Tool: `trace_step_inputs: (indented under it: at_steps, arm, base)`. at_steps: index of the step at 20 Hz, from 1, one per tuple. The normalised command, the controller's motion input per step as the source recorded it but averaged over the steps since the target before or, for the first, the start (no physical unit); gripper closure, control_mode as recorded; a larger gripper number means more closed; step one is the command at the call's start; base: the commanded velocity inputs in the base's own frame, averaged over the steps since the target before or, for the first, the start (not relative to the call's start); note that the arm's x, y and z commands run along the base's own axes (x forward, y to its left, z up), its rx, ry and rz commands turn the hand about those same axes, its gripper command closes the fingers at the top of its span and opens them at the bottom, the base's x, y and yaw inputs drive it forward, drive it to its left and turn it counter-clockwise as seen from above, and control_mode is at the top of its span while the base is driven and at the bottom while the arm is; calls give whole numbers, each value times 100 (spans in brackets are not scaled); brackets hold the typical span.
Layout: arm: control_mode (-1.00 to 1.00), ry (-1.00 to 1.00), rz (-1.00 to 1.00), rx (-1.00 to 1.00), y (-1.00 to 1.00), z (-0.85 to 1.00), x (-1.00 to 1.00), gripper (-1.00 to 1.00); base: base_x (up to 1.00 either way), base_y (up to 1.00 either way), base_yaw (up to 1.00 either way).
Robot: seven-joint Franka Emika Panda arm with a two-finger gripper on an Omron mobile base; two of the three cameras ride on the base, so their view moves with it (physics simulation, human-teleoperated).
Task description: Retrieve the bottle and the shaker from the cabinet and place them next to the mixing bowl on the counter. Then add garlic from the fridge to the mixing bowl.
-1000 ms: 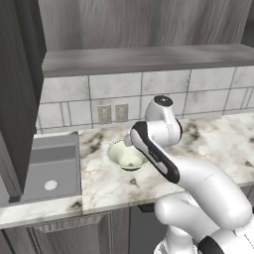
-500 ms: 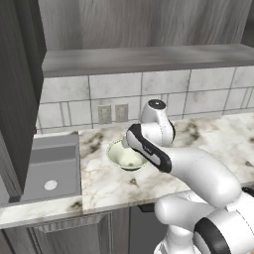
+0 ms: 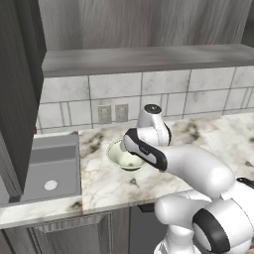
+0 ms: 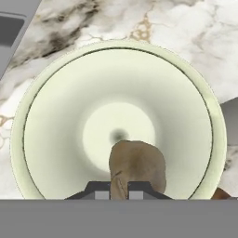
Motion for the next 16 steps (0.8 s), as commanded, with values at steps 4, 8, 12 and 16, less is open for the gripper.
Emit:
trace_step_inputs:
  at_steps: [4, 8, 12, 16]
  arm:
    - [-100, 0, 0, -2, 14, -9, 7, 100]
    - [-100, 0, 0, -3, 17, -9, 13, 100]
    - [-100, 0, 0, -1, 8, -7, 17, 100]
    - [-100, 0, 0, -1, 0, -9, 21, 100]
  base:
    - [0, 0, 0]
    - [0, 0, 0]
    - [0, 0, 0]
    - [0, 0, 0]
